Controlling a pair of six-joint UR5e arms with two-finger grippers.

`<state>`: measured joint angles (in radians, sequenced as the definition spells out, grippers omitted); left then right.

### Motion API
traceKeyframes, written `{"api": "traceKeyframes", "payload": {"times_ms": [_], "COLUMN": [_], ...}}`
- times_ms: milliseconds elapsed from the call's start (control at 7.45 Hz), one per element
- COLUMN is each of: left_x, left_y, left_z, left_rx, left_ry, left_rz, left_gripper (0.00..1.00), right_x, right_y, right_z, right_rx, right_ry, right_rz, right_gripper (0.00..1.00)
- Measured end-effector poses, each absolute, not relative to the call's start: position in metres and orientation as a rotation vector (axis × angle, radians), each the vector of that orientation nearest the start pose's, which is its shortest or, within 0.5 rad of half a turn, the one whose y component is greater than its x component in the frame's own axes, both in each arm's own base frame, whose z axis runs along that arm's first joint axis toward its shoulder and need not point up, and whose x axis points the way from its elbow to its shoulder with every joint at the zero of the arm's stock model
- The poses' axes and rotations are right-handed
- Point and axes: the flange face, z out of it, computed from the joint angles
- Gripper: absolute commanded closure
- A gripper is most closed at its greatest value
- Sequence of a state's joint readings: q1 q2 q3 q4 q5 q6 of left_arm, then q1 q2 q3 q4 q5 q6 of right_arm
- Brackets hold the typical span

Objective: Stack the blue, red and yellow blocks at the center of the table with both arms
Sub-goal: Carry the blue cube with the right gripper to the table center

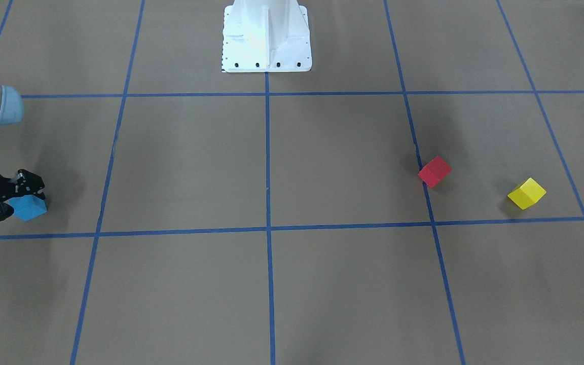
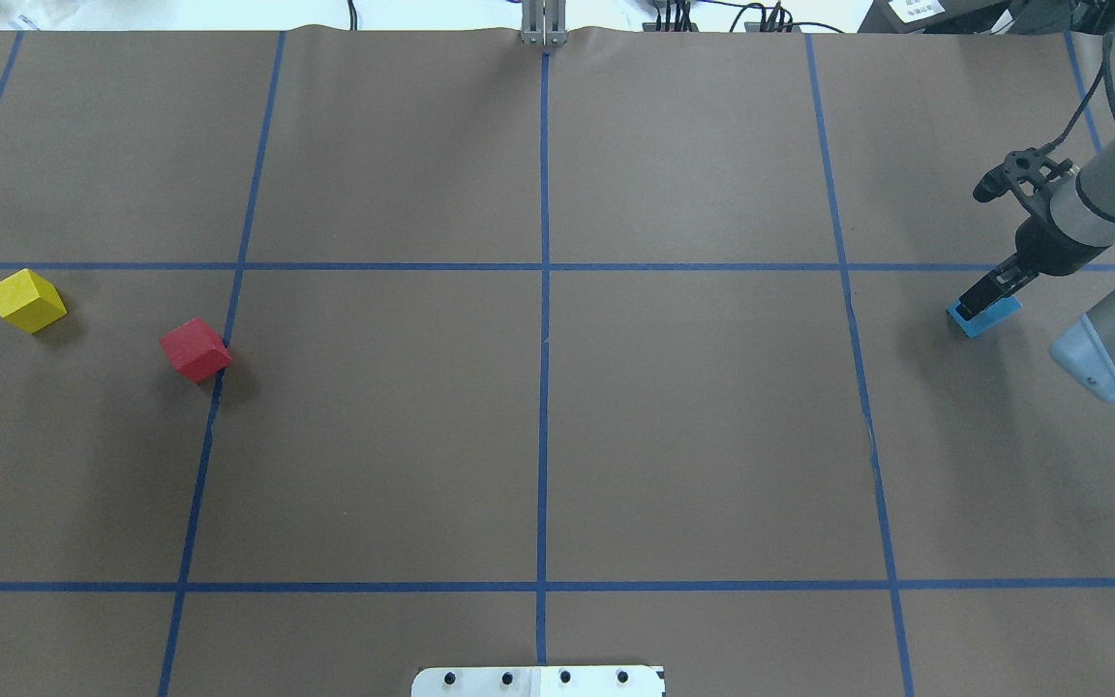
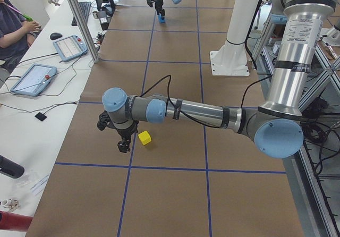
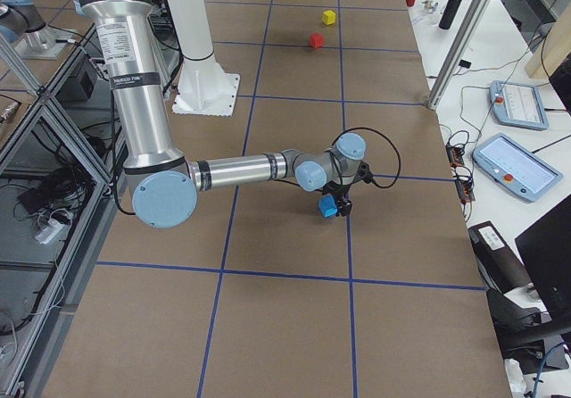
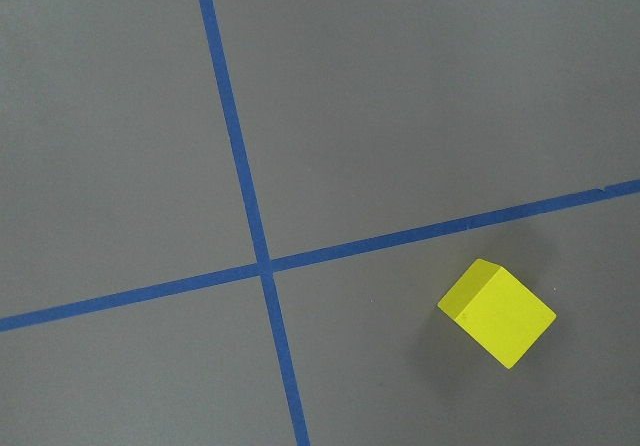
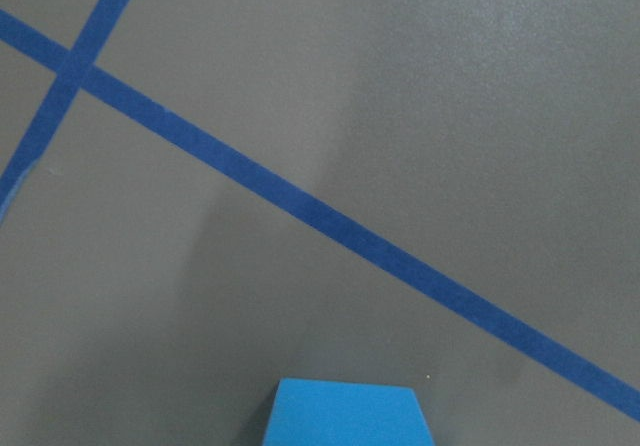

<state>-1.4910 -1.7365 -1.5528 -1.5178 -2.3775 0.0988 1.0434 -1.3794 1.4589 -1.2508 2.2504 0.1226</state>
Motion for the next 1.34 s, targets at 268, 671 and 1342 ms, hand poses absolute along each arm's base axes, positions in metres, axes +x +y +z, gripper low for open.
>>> {"api": "traceKeyframes", "payload": {"times_ms": [268,671,1342], "left_x": [-0.014,-0.012,-0.013], "left_y": [-0.567,-0.566,-0.564], "left_z": [0.578,0.574,0.566], "left_rx": [0.102,0.105,0.118], "left_ry": [0.833,0.877,0.879], "left_rz": [0.209,0.21,0.215], "left_gripper": [0.0,0.0,0.0], "right_x": [-0.238,-0.232,-0.393], "right_y": [-0.549,-0.561,-0.588], "right_z": [0.579,0.523,0.243], "right_rx": [0.149,0.128,-0.051], "right_ry": [-0.767,-0.78,-0.822], "right_rz": [-0.52,-0.497,-0.275], "right_gripper": [1.0,1.0,1.0]}}
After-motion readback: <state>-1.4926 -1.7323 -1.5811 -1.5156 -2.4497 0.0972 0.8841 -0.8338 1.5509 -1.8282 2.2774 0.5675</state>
